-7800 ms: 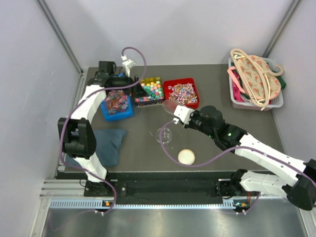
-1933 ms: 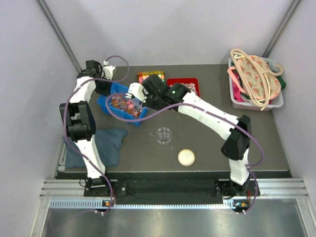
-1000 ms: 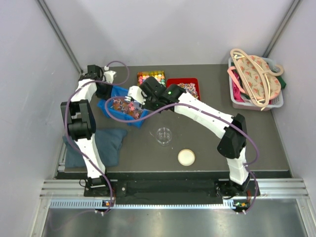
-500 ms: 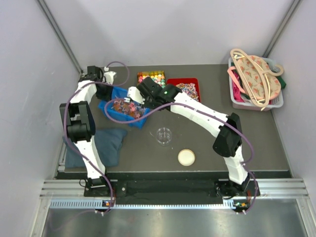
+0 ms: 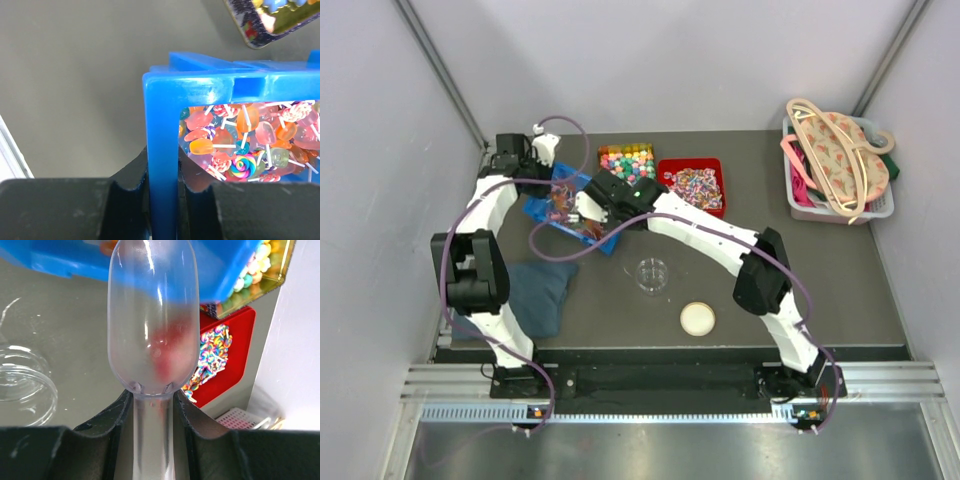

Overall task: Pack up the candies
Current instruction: Scoop the fake candies from the storage box.

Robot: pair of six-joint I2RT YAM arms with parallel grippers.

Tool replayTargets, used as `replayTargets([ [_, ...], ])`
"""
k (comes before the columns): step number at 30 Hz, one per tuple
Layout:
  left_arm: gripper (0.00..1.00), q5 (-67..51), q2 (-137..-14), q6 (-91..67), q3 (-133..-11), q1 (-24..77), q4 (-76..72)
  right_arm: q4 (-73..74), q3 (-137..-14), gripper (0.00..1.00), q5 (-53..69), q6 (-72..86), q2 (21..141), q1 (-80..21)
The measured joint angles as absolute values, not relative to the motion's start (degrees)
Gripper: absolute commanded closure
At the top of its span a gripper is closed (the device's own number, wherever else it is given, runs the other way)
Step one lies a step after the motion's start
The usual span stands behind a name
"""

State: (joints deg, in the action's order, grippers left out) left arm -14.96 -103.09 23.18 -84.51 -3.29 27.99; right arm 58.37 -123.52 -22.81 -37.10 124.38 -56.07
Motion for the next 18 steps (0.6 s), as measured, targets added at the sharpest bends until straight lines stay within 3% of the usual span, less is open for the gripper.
replayTargets([
  [18, 1.00, -13.72, -100.75, 20.64, -80.14, -0.12, 25.65, 63.55, -123.90, 1.00, -27.62, -38.57, 128.88, -59.13],
])
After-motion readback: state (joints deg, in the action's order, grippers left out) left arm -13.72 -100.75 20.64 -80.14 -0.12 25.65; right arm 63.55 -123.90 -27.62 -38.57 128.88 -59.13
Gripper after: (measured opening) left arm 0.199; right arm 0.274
